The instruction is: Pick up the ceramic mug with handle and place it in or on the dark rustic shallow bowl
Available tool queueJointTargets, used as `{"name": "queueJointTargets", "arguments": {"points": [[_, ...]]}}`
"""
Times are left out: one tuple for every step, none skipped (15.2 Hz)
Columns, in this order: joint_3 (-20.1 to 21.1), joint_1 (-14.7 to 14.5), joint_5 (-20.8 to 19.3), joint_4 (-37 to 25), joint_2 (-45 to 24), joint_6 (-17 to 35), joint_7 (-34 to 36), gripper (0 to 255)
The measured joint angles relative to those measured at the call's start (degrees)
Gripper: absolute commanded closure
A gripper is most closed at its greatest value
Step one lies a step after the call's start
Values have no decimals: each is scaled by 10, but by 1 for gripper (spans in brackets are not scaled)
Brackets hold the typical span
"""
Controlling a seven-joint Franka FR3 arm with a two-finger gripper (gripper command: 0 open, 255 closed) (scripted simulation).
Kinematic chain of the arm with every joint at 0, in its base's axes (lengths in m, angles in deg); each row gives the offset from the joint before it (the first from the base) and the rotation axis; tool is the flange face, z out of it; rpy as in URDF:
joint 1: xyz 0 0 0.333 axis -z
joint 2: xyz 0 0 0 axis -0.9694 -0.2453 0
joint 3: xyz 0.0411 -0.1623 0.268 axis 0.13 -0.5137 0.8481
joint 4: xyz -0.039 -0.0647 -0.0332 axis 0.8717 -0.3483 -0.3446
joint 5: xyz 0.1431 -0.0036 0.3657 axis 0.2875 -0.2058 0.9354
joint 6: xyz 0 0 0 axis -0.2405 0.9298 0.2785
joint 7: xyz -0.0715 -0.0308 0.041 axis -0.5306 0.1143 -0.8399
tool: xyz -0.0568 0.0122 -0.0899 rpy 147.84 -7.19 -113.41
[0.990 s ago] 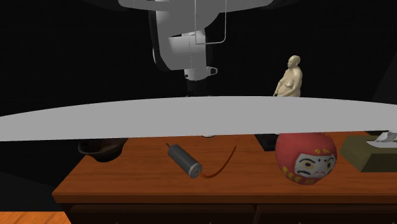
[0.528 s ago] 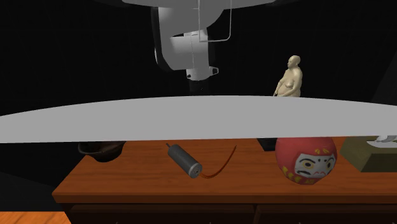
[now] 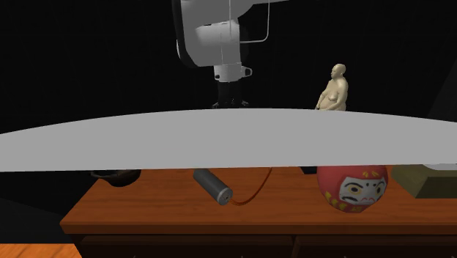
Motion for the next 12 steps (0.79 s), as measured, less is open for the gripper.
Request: {"name": "queueJointTargets", "arguments": {"points": [[0,0,0,-1,6,3,-1,255],[0,0,0,-5,7,-2,-1,255],[1,1,1,-19,4,-33,-3,255],[1,1,1,-28,3,-55,-6,255],[1,2,1,-30,5,-55,-6,255],[0,2,0,-29,11,-45,-6,255],[0,2,0,-26,18,-33,-6,255],[0,2,0,-33,17,-40,-4,255],[0,2,0,-41,17,-60,-4,255],[1,1,0,-47,23,-59,-5,255],[1,1,0,-55,22,-72,-5,255],[1,1,1,-63,19,-89,-6,255]]}}
